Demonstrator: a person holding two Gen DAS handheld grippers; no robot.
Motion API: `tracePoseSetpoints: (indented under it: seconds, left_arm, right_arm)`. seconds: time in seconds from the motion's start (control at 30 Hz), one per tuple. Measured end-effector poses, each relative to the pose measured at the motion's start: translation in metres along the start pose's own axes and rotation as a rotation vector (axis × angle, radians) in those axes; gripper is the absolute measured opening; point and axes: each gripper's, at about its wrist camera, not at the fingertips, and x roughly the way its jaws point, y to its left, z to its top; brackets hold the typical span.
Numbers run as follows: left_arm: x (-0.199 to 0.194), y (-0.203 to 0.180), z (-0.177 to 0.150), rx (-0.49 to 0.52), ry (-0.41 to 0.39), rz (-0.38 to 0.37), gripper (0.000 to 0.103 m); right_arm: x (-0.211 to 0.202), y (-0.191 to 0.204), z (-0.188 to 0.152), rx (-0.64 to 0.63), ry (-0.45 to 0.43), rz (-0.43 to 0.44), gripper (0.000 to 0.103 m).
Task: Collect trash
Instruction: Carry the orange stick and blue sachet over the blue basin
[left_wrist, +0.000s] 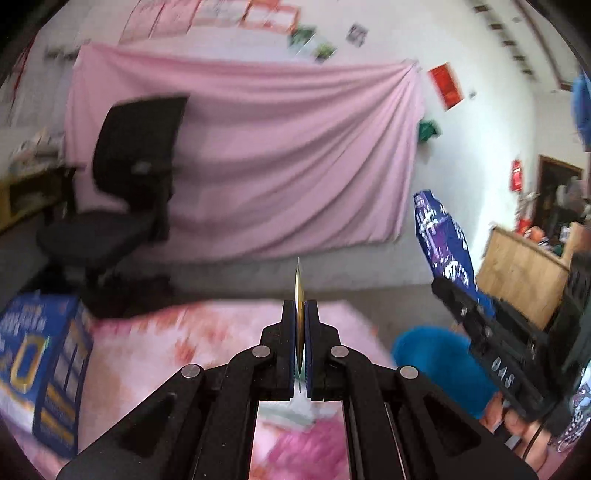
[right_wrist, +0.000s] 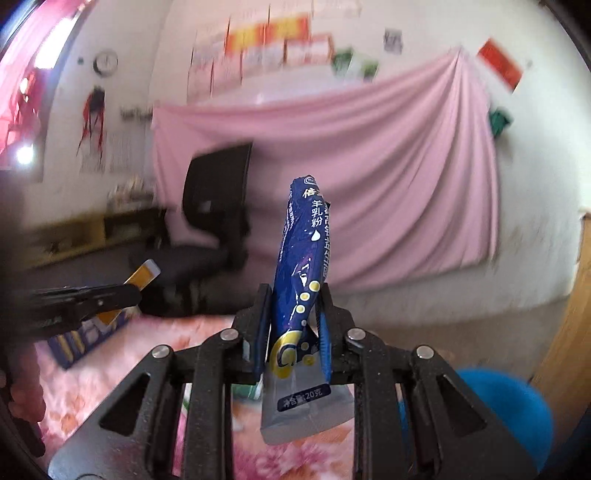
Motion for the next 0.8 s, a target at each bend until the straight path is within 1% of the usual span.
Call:
tracePoseSetpoints:
  seconds: [0.07, 0.17, 0.23, 0.33, 0.47, 0.6, 0.67, 0.7, 0.8]
  left_arm:
    - [-0.004, -0.016, 0.014, 0.034, -0.067, -0.032, 0.002]
    - [-0.006, -0.037, 0.029, 0.072, -0.135, -0.082, 0.002]
    - [-0.004, -0.049, 0.037, 0.092, -0.162, -0.118, 0.002]
    - [0.004, -0.067, 0.044, 0.120, -0.181, -0.172, 0.002]
    - [0.019, -0.089, 0.047, 0.147, -0.174, -0.228, 0.002]
    - [0.037, -0.117, 0.043, 0.170, -0.144, -0.289, 0.002]
    - [0.048, -0.130, 0.039, 0.175, -0.115, -0.322, 0.002]
    - [0.054, -0.135, 0.038, 0.177, -0.099, -0.335, 0.002]
    - [0.074, -0.152, 0.030, 0.186, -0.040, -0.365, 0.002]
  right_arm:
    - [-0.014, -0.002, 0.005, -0.013, -0.069, -0.049, 0.052]
    - [-0.030, -0.009, 0.011, -0.017, -0.143, -0.112, 0.052]
    - [-0.039, -0.016, 0.014, -0.006, -0.187, -0.149, 0.052]
    - [-0.050, -0.027, 0.016, 0.018, -0.218, -0.199, 0.052]
    - [-0.065, -0.042, 0.017, 0.045, -0.234, -0.273, 0.052]
    - [-0.067, -0.063, 0.013, 0.064, -0.198, -0.359, 0.052]
    - [-0.068, -0.074, 0.011, 0.082, -0.171, -0.384, 0.052]
    - [-0.068, -0.082, 0.010, 0.092, -0.152, -0.410, 0.052]
    - [-0.066, -0.101, 0.006, 0.128, -0.107, -0.452, 0.052]
